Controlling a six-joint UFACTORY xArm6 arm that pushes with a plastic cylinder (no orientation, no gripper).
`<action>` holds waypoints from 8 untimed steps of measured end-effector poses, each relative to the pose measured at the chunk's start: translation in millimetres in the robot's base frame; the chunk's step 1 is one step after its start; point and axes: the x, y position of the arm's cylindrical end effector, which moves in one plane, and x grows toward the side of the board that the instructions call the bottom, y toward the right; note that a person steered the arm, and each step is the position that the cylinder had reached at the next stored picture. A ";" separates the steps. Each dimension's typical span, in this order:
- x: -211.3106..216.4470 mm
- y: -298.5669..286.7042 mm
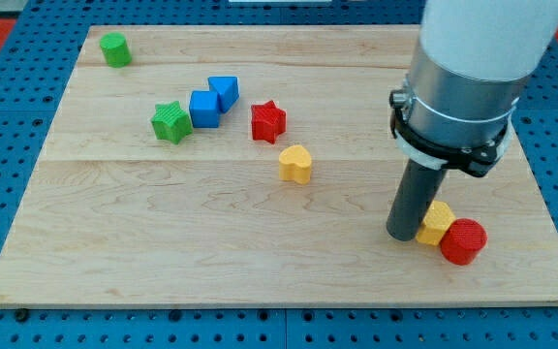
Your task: Point at green circle
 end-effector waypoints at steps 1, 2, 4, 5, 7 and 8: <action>0.2 -64.4; -9.0 -174.1; -129.2 -311.5; -193.8 -343.8; -262.0 -424.9; -328.4 -423.1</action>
